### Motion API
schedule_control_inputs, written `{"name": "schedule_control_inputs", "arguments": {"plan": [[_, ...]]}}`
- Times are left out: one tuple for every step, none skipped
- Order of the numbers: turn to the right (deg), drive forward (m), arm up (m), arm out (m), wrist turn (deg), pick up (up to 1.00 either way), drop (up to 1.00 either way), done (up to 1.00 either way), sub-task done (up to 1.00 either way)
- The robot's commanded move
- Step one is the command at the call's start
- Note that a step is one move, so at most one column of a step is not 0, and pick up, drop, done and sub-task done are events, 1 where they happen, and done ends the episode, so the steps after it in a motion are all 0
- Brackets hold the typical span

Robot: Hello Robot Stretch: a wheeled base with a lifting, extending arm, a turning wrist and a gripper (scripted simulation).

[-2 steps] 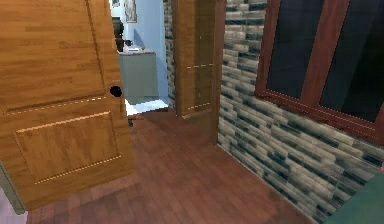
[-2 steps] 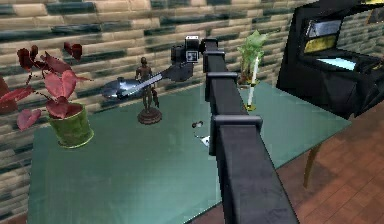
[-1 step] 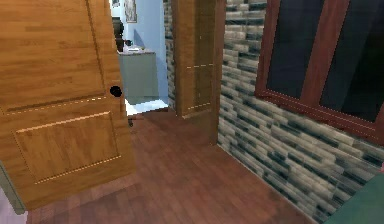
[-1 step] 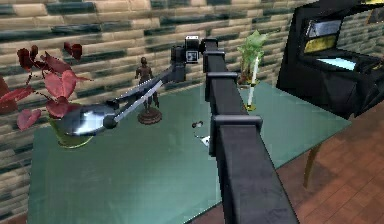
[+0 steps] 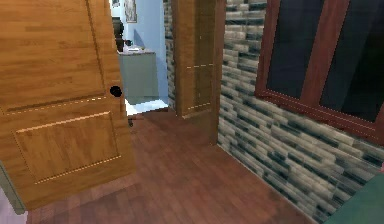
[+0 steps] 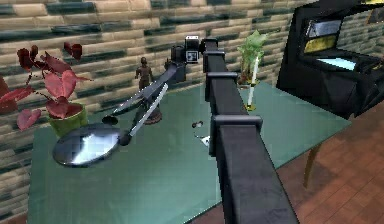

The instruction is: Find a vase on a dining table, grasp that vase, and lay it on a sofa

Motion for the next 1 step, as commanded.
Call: {"name": "schedule_control_inputs", "arguments": {"plan": [[0.0,0.0,0.0,-0.44,0.0,0.0,0.0,0.0,0.0]]}}
